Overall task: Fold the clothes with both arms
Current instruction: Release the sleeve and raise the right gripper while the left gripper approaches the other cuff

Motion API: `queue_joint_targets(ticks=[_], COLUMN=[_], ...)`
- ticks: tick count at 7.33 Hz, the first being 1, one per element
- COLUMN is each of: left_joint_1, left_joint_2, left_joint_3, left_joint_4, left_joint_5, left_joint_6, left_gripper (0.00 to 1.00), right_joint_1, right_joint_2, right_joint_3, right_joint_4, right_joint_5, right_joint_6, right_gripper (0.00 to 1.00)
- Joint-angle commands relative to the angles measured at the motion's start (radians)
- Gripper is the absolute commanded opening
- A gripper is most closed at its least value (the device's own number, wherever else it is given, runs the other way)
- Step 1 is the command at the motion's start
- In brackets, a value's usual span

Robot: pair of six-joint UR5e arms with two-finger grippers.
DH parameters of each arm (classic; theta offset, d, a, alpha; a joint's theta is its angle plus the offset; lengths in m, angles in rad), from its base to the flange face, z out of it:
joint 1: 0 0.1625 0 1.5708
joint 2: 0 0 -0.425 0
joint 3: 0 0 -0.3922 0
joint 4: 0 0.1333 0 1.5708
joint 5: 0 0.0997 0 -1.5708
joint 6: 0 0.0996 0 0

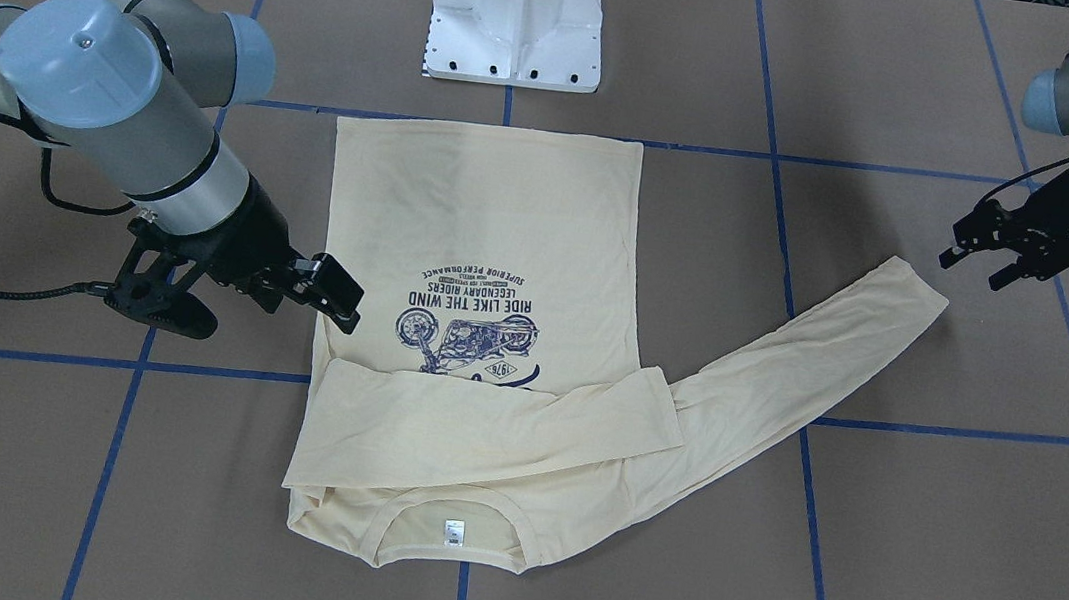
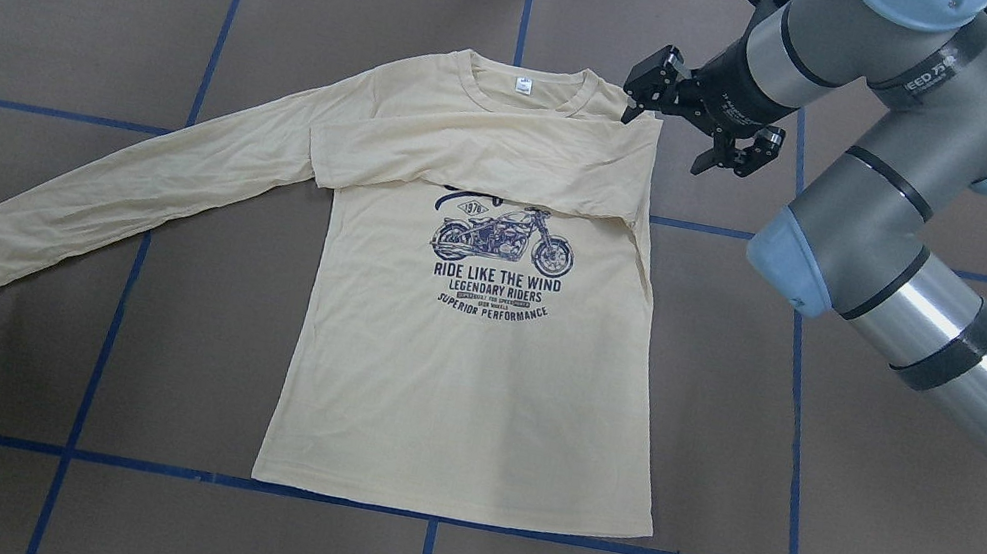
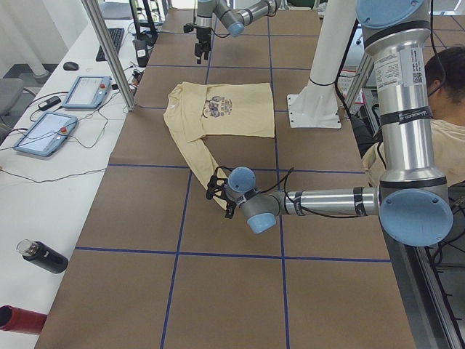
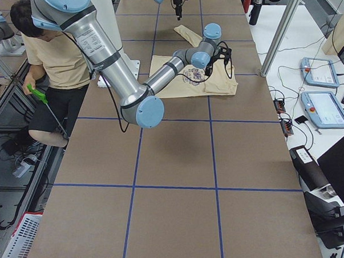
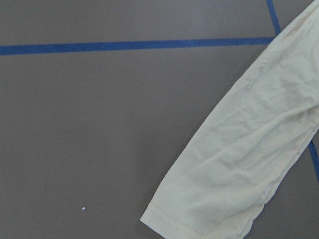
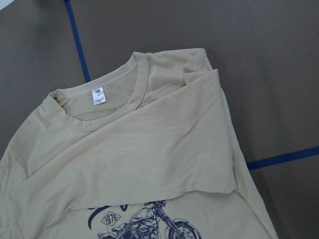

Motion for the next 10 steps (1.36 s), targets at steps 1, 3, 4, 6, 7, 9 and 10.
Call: queue_joint_targets(ticks=[1, 3, 4, 6, 7, 9, 10], left_joint_1=[0.007, 0.009, 0.011, 0.011, 0.012, 0.015, 0.018], left_joint_2=[-0.048, -0.062, -0.065, -0.076, -0.076, -0.076, -0.076], left_joint_3=[0.051, 0.080, 0.094, 0.108, 0.116, 0.120, 0.120], left_joint_4=[-0.001, -0.002, -0.004, -0.004, -0.004, -0.005, -0.005], left_joint_5=[0.001, 0.003, 0.001, 0.001, 0.003, 0.001, 0.001], left_joint_6=[0.001, 0.005, 0.008, 0.008, 0.008, 0.008, 0.008], left_gripper=[0.72, 0.63, 0.60, 0.57, 0.55, 0.53, 0.53], right_joint_1=[0.000, 0.000, 0.000, 0.000, 0.000, 0.000, -0.001], right_joint_2=[-0.019, -0.022, -0.022, -0.028, -0.028, -0.028, -0.028], right_joint_3=[0.007, 0.007, 0.007, 0.015, 0.015, 0.013, 0.013], right_joint_4=[0.004, 0.004, 0.004, 0.004, 0.004, 0.004, 0.004], right_joint_5=[-0.007, -0.010, -0.012, -0.022, -0.022, -0.022, -0.022], right_joint_6=[-0.005, -0.005, -0.005, -0.005, -0.005, -0.005, -0.005], right_gripper=[1.00, 1.00, 1.00, 1.00, 1.00, 1.00, 1.00])
